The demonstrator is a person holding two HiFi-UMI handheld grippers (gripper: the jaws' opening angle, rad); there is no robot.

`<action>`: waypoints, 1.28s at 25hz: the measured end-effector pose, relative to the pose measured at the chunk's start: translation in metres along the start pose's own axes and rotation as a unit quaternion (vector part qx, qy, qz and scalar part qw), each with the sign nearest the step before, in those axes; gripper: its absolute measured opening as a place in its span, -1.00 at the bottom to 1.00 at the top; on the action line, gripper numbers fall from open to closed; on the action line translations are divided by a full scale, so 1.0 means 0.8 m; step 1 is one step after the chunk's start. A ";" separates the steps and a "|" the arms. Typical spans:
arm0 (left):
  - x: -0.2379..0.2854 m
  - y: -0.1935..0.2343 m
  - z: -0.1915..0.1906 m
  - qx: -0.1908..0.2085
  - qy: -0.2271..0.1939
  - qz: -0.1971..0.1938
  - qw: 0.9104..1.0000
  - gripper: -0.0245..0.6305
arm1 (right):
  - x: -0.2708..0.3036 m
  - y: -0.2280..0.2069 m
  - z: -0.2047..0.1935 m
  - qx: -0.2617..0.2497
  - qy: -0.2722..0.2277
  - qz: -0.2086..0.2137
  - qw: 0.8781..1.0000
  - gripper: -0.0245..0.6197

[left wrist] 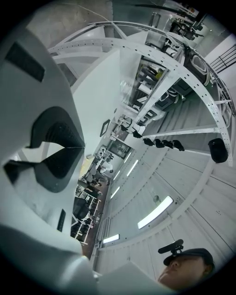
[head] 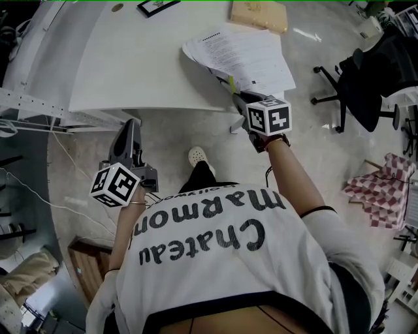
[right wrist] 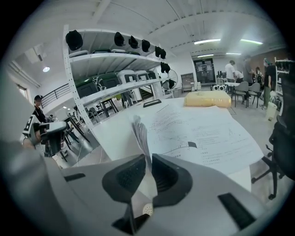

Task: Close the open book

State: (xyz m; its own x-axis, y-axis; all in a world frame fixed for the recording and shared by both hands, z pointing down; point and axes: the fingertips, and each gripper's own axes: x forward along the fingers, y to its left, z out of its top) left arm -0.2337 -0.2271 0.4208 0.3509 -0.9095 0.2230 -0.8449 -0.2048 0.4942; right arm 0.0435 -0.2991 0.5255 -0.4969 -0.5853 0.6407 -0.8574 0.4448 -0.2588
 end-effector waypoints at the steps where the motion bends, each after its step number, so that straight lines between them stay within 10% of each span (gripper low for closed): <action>1: 0.000 0.001 -0.002 -0.002 0.001 0.000 1.000 -0.85 | -0.002 0.000 0.002 0.002 -0.004 0.001 1.000 -0.74; 32: -0.006 -0.003 0.004 0.001 -0.005 0.000 1.000 -0.85 | -0.044 -0.013 0.032 0.004 -0.060 -0.012 0.998 -0.74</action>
State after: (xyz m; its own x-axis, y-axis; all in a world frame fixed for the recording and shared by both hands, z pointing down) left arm -0.2348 -0.2237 0.4163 0.3460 -0.9133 0.2151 -0.8463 -0.2049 0.4917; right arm 0.0669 -0.3005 0.4871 -0.4887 -0.6721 0.5563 -0.8698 0.4254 -0.2501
